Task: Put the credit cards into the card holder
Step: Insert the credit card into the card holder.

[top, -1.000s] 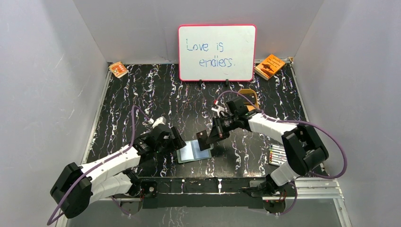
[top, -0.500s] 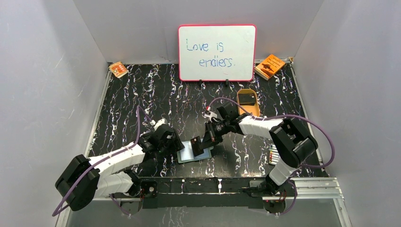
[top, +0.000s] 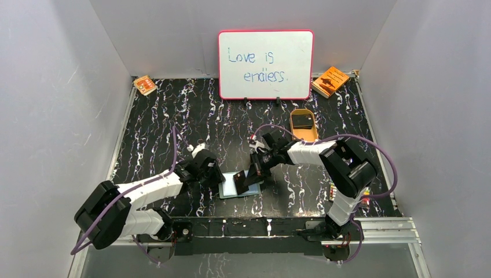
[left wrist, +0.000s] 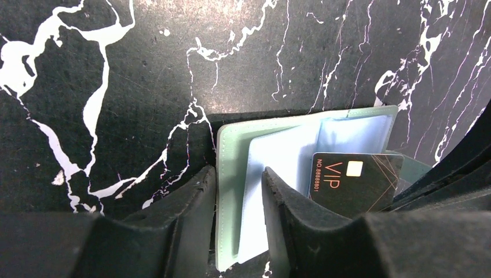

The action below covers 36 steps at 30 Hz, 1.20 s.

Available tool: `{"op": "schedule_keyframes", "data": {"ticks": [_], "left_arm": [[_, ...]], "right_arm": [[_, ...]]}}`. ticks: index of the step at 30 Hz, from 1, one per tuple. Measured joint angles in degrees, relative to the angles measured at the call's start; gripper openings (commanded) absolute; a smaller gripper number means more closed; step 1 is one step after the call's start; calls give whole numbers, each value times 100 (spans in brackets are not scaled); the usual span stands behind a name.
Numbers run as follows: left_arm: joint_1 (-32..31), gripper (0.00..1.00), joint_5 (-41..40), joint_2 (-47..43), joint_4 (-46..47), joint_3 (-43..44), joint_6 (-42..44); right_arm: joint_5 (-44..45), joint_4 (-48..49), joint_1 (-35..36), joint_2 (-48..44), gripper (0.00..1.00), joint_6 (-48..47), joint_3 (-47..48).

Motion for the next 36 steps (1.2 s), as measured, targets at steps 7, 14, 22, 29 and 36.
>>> {"op": "schedule_keyframes", "data": {"ticks": [7, 14, 22, 29, 36], "left_arm": [[11, 24, -4, 109, 20, 37, 37], [15, 18, -13, 170, 17, 59, 72], [15, 16, -7, 282, 44, 129, 92], [15, 12, -7, 317, 74, 131, 94], [15, 9, -2, 369, 103, 153, 92]], "right_arm": [[72, -4, 0, 177, 0, -7, 48], [326, -46, 0, 181, 0, 0, 76], [457, -127, -2, 181, 0, -2, 76], [619, -131, -7, 35, 0, 26, 74], [688, -127, -24, -245, 0, 50, 74]]}}
